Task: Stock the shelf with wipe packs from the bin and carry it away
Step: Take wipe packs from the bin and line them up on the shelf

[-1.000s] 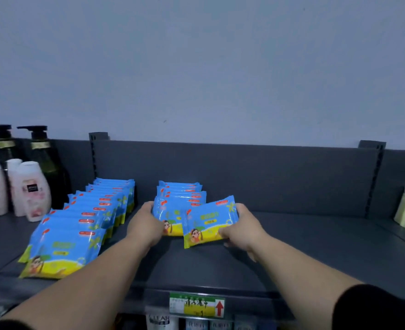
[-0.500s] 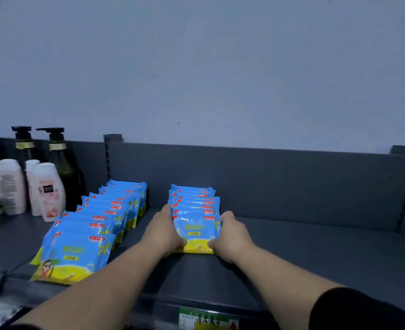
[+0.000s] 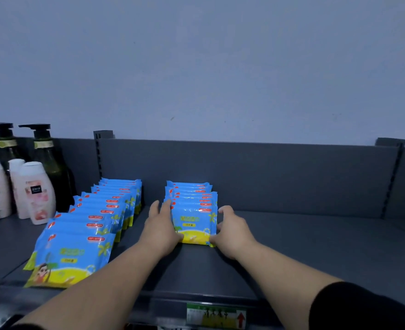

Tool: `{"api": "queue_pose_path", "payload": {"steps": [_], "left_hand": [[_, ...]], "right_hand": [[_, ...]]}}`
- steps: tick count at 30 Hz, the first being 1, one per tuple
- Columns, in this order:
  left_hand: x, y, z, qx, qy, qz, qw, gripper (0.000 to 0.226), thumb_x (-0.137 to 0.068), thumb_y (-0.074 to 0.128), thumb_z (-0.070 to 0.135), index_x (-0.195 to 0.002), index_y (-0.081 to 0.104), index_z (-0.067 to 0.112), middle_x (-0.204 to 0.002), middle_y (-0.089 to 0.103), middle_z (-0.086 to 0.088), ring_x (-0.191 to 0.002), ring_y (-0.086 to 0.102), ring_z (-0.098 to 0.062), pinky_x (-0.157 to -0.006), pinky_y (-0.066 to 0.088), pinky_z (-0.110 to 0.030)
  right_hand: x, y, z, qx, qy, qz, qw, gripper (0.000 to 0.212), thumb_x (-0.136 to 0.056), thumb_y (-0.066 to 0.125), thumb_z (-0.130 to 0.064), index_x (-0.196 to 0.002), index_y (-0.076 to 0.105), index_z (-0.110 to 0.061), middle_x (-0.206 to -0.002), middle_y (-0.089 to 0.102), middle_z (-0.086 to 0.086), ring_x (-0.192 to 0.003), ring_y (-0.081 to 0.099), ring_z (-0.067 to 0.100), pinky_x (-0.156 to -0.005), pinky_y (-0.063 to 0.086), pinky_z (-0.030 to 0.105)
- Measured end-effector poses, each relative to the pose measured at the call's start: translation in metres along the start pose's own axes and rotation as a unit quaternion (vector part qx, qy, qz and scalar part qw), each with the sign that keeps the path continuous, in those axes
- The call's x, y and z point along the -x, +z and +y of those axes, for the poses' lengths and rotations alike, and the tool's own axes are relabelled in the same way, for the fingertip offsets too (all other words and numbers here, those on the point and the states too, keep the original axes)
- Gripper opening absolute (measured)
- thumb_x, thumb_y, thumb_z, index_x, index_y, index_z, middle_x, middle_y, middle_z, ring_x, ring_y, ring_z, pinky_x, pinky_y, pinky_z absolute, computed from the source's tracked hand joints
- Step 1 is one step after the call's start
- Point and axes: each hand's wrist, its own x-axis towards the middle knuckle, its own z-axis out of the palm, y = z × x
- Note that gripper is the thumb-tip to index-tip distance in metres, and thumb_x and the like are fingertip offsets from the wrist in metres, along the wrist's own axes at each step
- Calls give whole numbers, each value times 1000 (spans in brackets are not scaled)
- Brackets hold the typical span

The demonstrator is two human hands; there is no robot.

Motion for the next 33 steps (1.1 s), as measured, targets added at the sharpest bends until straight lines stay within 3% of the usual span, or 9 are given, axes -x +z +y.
{"api": "queue_pose_path", "payload": {"steps": [4,7,12,15,27,33], "left_hand": [[7,-2,1,-13,15,-9,1000,97,-77,75,23,-151,12,24,-159,-3,-4,-144,16,-25,-112,30,-34],[12,-2,7,-61,33,-2,998,94,-79,72,32,-151,12,24,-158,-1,-5,-143,14,-27,-113,24,-35],[27,11,42,-138,104,45,984,86,-84,59,48,-151,10,28,-159,-5,-6,-146,0,-31,-118,9,-41],[41,27,74,-146,160,38,975,83,-86,56,52,-151,9,28,-160,-3,-6,-146,1,-31,-118,10,-44],[155,119,242,-113,368,-45,922,79,-91,46,55,-151,3,29,-159,-10,-3,-146,-7,-26,-119,2,-44],[263,200,342,-100,437,-108,887,79,-91,46,57,-151,3,29,-159,-7,-1,-146,-5,-26,-119,3,-44]], "right_hand": [[11,-8,0,39,2,16,999,55,-82,69,-26,-128,39,-19,-106,58,-1,-96,55,18,-81,50,31],[23,-17,4,80,10,38,996,66,-83,67,-33,-138,33,-23,-130,53,0,-118,50,20,-91,47,33],[51,-43,27,157,24,112,981,68,-86,61,-44,-143,30,-25,-145,40,-1,-132,39,21,-108,34,36],[72,-65,49,196,55,146,968,68,-88,58,-48,-145,28,-26,-150,32,-3,-140,28,19,-117,20,42],[202,-185,168,266,195,244,912,65,-89,51,-54,-145,26,-33,-157,19,-4,-147,6,19,-116,-1,55],[319,-254,269,268,285,267,881,64,-88,50,-56,-144,28,-34,-155,21,-5,-145,12,19,-116,2,55]]}}
